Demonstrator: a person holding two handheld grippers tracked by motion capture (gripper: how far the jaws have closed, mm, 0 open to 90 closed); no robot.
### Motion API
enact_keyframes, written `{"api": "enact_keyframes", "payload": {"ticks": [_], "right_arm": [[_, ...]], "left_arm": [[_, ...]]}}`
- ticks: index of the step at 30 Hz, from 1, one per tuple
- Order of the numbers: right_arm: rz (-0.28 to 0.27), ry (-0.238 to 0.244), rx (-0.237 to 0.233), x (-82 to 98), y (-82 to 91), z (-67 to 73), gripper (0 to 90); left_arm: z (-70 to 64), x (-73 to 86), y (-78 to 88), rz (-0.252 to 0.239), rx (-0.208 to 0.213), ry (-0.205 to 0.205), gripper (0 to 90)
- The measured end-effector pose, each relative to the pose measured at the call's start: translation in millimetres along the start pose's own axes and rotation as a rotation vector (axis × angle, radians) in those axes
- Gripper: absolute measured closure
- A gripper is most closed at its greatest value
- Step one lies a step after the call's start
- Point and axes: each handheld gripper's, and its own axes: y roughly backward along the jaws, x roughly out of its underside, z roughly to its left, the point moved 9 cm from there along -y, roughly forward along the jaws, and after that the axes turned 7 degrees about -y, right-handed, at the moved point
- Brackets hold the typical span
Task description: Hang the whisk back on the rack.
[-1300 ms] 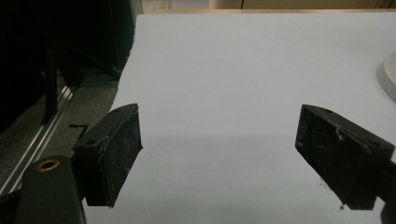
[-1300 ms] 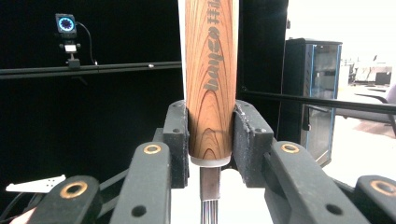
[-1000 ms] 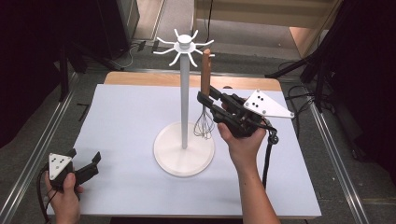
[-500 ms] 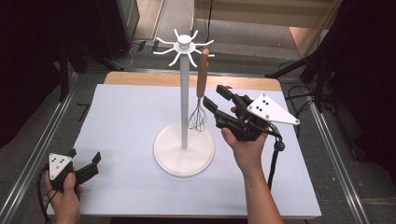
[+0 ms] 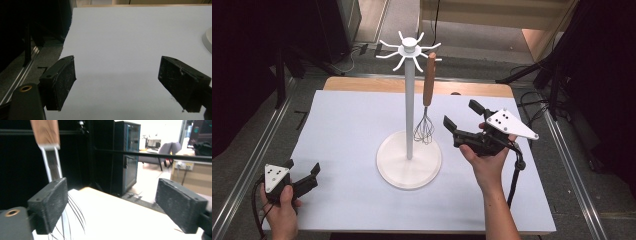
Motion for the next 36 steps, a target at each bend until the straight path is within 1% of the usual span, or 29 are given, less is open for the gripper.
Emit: {"api": "enact_keyframes", "payload": {"ticks": [4, 5, 6, 7, 8, 11, 12, 13, 14, 15, 17, 18, 19, 22, 26, 28, 31, 34, 36], "right_arm": [[0.027, -0.007, 0.035, 13.2, 5.1, -12.8, 5.9], [0.035, -0.006, 0.048, 17.6, 7.4, -17.8, 4.7], [0.038, -0.006, 0.05, 19.6, 8.7, -20.3, 3.9], [0.044, -0.011, 0.065, 24.1, 12.2, -26.2, 2.5], [0.044, -0.011, 0.065, 24.1, 12.2, -26.2, 2.5], [0.052, -0.023, 0.088, 32.4, 18.9, -35.6, 1.0], [0.057, -0.036, 0.102, 38.2, 23.0, -41.8, 0.0], [0.062, -0.038, 0.106, 41.3, 25.3, -45.0, 0.0], [0.062, -0.038, 0.106, 41.3, 25.3, -45.0, 0.0], [0.067, -0.04, 0.116, 46.8, 29.8, -50.6, 0.0], [0.074, -0.042, 0.126, 52.2, 34.0, -55.5, 0.0], [0.074, -0.042, 0.126, 52.2, 34.0, -55.5, 0.0], [0.081, -0.051, 0.142, 58.0, 38.2, -61.0, 0.0], [0.085, -0.058, 0.149, 62.0, 41.8, -64.9, 0.0], [0.093, -0.068, 0.17, 70.8, 50.1, -75.7, 0.0], [0.107, -0.071, 0.188, 79.7, 55.1, -83.6, 0.0], [0.118, -0.077, 0.197, 85.8, 58.8, -88.2, 0.0], [0.134, -0.084, 0.218, 96.2, 66.7, -97.7, 0.0], [0.138, -0.087, 0.221, 98.2, 68.0, -98.9, 0.0]], "left_arm": [[-0.2, 0.0, 0.1, 0.001, 0.0, 0.0, 15.3], [-0.1, 0.1, 0.2, 0.002, 0.0, -0.002, 15.3], [-0.2, 0.1, 0.2, 0.001, -0.001, -0.002, 15.3], [-0.1, 0.0, 0.1, 0.001, -0.001, -0.003, 15.3], [-0.2, 0.1, 0.2, 0.001, -0.001, -0.003, 15.3], [-0.2, 0.1, 0.2, 0.001, -0.001, -0.003, 15.3], [-0.2, 0.2, 0.2, 0.002, -0.002, -0.004, 15.3], [-0.1, 0.1, 0.2, 0.003, -0.002, -0.005, 15.3], [-0.2, 0.1, 0.2, 0.002, -0.003, -0.005, 15.3], [-0.2, 0.1, 0.2, 0.003, -0.003, -0.005, 15.3], [-0.3, 0.1, 0.2, 0.003, -0.002, -0.006, 15.3], [-0.3, 0.1, 0.2, 0.003, -0.003, -0.006, 15.3], [-0.4, 0.1, 0.1, 0.002, -0.004, -0.006, 15.3], [-0.5, 0.0, 0.4, 0.0, -0.005, -0.007, 15.3], [-0.4, 0.0, 0.3, 0.0, -0.007, -0.007, 15.3], [-0.5, 0.0, 0.2, -0.001, -0.009, -0.009, 15.3], [-0.6, 0.0, 0.3, 0.0, -0.01, -0.012, 15.3], [-0.7, -0.1, 0.3, -0.001, -0.011, -0.012, 15.3], [-0.8, 0.0, 0.4, 0.001, -0.011, -0.014, 15.3]]}}
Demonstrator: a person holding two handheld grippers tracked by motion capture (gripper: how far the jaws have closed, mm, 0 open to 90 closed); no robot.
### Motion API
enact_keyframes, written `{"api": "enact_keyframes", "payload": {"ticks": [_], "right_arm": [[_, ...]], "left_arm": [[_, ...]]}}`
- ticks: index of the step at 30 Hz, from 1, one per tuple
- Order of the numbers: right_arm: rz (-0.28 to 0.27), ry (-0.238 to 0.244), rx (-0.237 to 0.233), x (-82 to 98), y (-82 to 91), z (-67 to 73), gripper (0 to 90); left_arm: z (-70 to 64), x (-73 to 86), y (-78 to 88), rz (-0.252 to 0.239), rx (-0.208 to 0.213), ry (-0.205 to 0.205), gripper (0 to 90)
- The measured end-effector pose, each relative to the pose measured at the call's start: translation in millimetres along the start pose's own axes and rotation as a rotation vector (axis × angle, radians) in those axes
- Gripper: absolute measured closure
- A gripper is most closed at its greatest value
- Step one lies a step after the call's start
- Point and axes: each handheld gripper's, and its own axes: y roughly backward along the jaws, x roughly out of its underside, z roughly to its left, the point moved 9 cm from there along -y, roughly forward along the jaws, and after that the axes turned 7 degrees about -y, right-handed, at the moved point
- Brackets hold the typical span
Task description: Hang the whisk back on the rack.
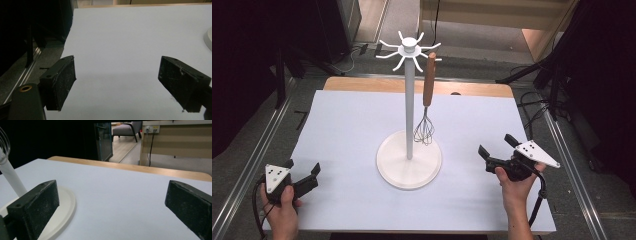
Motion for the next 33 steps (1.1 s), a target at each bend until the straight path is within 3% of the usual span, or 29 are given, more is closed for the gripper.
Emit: {"api": "enact_keyframes", "payload": {"ticks": [17, 33], "right_arm": [[0.067, -0.037, 0.079, 39.2, 18.4, -40.4, 0.0], [0.102, -0.072, 0.149, 61.2, 41.5, -72.1, 0.0]], "left_arm": [[0.4, -0.1, 0.5, -0.004, -0.005, 0.003, 15.2], [0.3, -0.1, 0.5, -0.003, -0.003, 0.003, 15.3]]}}
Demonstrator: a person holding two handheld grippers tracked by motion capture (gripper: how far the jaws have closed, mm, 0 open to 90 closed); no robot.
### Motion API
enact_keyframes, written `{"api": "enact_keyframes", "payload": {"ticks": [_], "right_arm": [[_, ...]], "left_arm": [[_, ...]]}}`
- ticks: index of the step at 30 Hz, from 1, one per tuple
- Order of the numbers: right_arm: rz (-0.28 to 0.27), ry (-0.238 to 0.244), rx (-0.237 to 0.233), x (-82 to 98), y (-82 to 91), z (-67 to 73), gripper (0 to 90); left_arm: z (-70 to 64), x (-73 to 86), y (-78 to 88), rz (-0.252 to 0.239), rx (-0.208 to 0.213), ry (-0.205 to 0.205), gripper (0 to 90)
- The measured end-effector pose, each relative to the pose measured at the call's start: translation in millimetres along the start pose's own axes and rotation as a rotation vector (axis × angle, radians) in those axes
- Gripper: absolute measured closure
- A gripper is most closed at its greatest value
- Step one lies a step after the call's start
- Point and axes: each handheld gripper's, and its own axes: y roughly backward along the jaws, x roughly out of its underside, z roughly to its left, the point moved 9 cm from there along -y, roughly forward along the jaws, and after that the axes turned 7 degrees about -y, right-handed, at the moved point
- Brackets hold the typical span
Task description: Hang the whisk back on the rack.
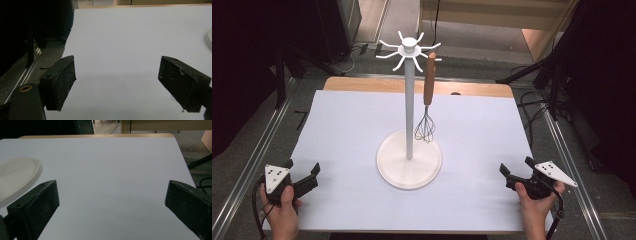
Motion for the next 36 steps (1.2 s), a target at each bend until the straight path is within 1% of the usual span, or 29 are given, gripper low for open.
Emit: {"api": "enact_keyframes", "payload": {"ticks": [1, 2, 7, 11, 12, 19, 28, 31, 33, 36], "right_arm": [[0.001, -0.003, 0.011, 1.5, 2.3, -4.4, 0.0], [0.001, -0.003, 0.011, 1.5, 2.3, -4.4, 0.0], [0.003, -0.014, 0.026, 4.0, 10.8, -13.7, 0.0], [0.001, -0.021, 0.033, 4.0, 16.0, -17.5, 0.0], [0.001, -0.016, 0.036, 4.2, 17.6, -19.4, 0.0], [0.008, -0.024, 0.063, 8.2, 28.8, -32.0, 0.0], [0.018, -0.025, 0.108, 14.9, 44.8, -48.6, 0.0], [0.022, -0.024, 0.115, 16.4, 47.5, -51.3, 0.0], [0.031, -0.026, 0.124, 20.4, 52.6, -56.4, 0.0], [0.037, -0.028, 0.124, 23.3, 55.1, -58.5, 0.0]], "left_arm": [[0.0, -0.1, -0.1, -0.001, -0.001, -0.001, 15.3], [0.0, 0.0, -0.2, -0.001, -0.002, -0.001, 15.3], [0.0, -0.1, -0.2, -0.001, -0.001, -0.002, 15.3], [-0.1, -0.1, -0.1, -0.001, 0.0, -0.003, 15.3], [0.0, -0.1, -0.1, -0.001, -0.001, -0.003, 15.2], [-0.2, -0.1, -0.1, -0.001, -0.001, -0.003, 15.3], [-0.2, -0.1, -0.1, -0.001, -0.001, -0.004, 15.3], [-0.1, -0.1, 0.0, -0.002, -0.001, -0.003, 15.3], [-0.1, -0.1, -0.1, -0.002, -0.001, -0.003, 15.3], [-0.2, -0.1, -0.1, -0.002, -0.002, -0.005, 15.3]]}}
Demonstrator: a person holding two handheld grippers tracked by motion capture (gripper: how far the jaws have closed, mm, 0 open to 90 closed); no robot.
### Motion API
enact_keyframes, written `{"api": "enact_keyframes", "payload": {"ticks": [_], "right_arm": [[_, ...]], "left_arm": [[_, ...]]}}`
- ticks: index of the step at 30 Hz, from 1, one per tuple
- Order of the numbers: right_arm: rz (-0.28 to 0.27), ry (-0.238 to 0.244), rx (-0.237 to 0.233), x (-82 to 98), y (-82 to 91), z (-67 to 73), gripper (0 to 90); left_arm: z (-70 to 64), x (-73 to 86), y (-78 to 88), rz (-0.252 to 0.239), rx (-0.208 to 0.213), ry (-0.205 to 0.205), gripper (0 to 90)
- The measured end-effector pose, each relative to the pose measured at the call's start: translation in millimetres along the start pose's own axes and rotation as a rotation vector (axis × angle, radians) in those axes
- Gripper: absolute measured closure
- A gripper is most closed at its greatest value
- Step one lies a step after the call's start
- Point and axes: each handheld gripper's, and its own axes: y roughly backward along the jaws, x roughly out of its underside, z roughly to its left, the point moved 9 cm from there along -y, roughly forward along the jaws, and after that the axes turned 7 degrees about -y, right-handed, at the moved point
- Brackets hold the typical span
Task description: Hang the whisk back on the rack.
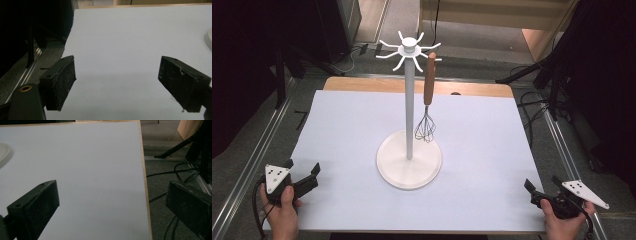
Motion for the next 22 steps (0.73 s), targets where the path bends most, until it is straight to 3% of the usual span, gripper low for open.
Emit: {"api": "enact_keyframes", "payload": {"ticks": [9, 14, 22], "right_arm": [[-0.004, -0.035, -0.003, 10.2, 5.4, -5.2, 1.1], [-0.006, 0.02, 0.035, 11.7, 3.3, -1.7, 5.4], [0.0, 0.007, 0.044, 12.1, 2.2, -2.4, 6.2]], "left_arm": [[0.2, 0.2, 0.1, 0.002, 0.001, 0.003, 15.3], [0.7, 0.1, -0.3, 0.001, 0.001, 0.01, 15.3], [1.0, 0.1, -0.2, 0.0, 0.004, 0.014, 15.3]]}}
